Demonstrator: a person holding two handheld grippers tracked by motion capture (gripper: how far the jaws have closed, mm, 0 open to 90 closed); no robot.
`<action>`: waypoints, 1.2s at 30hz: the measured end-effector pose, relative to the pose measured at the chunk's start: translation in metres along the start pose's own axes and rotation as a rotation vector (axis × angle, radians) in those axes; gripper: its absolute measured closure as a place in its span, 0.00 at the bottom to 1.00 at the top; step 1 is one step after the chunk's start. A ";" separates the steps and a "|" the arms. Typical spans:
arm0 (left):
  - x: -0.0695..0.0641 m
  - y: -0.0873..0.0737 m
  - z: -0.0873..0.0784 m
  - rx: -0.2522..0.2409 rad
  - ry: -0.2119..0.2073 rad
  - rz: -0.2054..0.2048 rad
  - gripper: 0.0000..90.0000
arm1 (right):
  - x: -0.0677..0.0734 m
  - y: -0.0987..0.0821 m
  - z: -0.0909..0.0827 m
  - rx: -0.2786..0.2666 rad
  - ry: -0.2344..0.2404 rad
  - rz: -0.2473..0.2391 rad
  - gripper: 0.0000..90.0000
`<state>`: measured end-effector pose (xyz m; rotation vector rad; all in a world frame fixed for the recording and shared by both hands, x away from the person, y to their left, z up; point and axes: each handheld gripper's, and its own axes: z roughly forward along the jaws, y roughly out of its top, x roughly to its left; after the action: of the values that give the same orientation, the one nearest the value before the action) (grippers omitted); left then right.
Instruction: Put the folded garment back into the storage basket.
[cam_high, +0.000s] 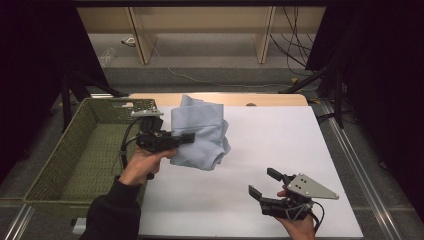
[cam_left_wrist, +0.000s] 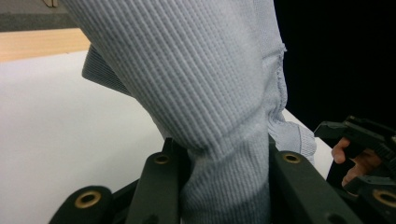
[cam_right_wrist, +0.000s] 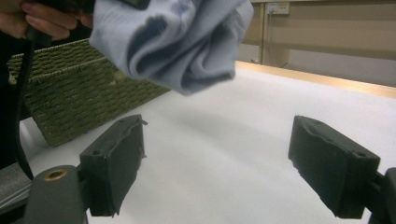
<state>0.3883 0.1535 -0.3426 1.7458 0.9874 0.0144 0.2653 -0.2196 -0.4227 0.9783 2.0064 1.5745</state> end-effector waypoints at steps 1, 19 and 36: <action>0.001 0.001 -0.004 -0.010 0.002 -0.005 0.79 | 0.000 0.000 0.000 0.000 0.000 0.002 0.21; 0.023 0.004 -0.063 -0.091 0.029 -0.029 0.79 | 0.000 0.000 0.000 -0.003 0.000 0.002 0.21; 0.048 0.002 -0.116 -0.195 0.066 -0.078 0.79 | 0.000 0.000 0.000 0.001 0.000 -0.001 0.21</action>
<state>0.3678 0.2739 -0.3134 1.5360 1.0657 0.1149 0.2653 -0.2195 -0.4223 0.9777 2.0076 1.5732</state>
